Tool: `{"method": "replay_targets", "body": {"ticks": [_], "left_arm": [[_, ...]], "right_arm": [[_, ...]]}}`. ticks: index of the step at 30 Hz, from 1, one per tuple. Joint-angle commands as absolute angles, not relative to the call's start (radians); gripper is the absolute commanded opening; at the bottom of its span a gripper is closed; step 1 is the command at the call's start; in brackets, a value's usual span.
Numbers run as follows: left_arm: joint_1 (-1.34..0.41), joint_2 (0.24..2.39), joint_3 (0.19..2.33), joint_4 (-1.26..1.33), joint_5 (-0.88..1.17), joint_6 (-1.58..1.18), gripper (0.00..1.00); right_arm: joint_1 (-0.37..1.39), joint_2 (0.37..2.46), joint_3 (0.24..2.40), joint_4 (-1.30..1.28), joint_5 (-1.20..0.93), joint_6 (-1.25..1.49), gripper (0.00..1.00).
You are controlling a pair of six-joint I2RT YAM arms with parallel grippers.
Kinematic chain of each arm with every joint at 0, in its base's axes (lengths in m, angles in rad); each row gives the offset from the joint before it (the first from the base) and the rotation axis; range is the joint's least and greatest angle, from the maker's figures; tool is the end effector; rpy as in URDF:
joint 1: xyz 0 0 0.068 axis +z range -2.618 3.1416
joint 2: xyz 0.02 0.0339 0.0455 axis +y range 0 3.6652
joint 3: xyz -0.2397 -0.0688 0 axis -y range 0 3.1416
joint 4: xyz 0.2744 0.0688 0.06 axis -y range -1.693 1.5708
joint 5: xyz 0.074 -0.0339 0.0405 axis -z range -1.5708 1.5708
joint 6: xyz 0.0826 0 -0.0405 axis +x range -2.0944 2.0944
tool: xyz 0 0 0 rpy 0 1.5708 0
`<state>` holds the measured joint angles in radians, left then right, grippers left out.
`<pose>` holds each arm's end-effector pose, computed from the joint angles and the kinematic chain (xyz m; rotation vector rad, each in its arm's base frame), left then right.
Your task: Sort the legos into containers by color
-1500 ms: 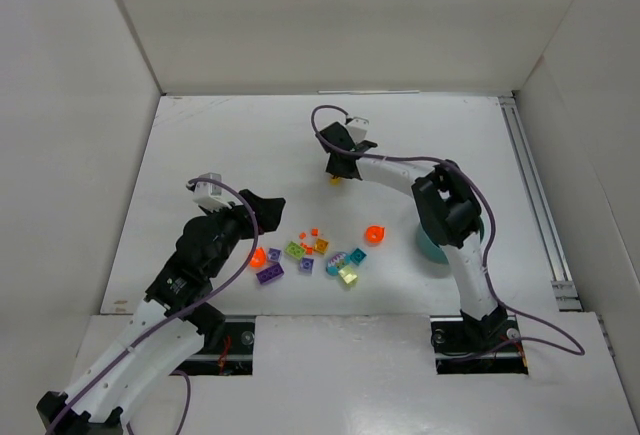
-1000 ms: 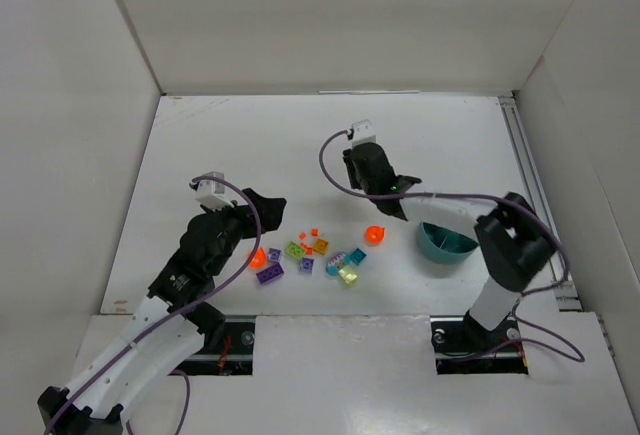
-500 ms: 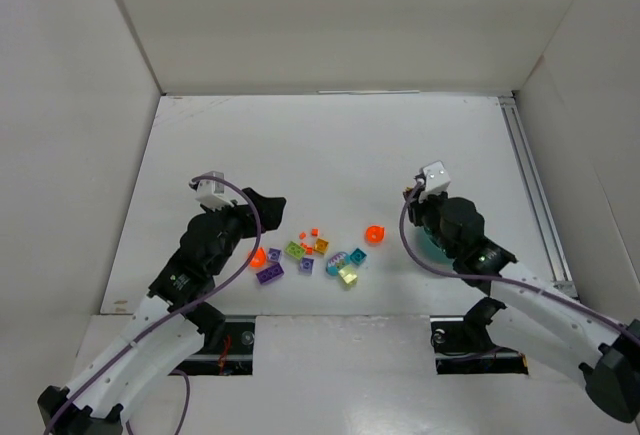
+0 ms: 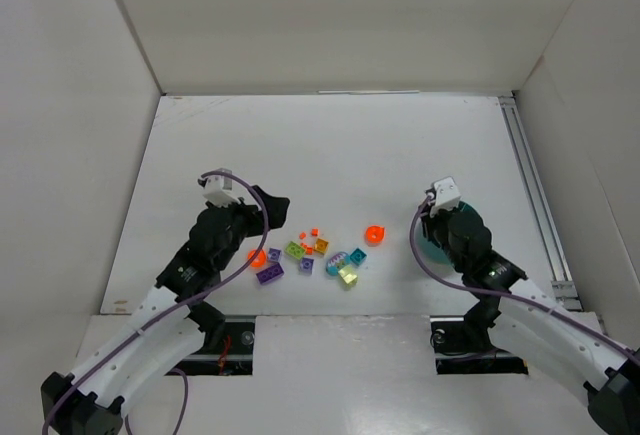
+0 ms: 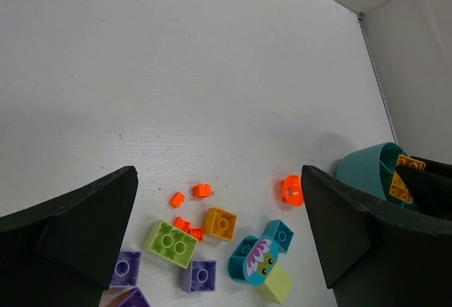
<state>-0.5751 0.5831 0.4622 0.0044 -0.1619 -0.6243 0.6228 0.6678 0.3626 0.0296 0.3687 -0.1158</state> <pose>0.2204 -0.1270 0.2539 -0.1683 1.7362 -0.7572 0.2260 0.1257 0.1956 -0.4152 1.7797 0.0166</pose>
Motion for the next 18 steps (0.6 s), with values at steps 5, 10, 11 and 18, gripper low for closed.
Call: {"method": "replay_targets", "body": {"ticks": [5,10,11,18], "left_arm": [[-0.578,0.586,0.459,0.054,-0.178,-0.607,1.0],[-0.578,0.617,0.469,0.054,-0.178,-0.607,1.0],[-0.578,0.617,0.469,0.054,-0.187,-0.607,1.0],[-0.578,0.701,0.508,0.023,-0.167,-0.617,1.0]], "right_arm": [[0.62,0.624,0.333,0.008,0.436,-0.101,0.2],[0.62,0.592,0.324,0.008,0.445,-0.112,0.27],[0.62,0.592,0.313,0.008,0.445,-0.112,0.27],[0.62,0.551,0.295,-0.011,0.445,-0.121,0.48]]}}
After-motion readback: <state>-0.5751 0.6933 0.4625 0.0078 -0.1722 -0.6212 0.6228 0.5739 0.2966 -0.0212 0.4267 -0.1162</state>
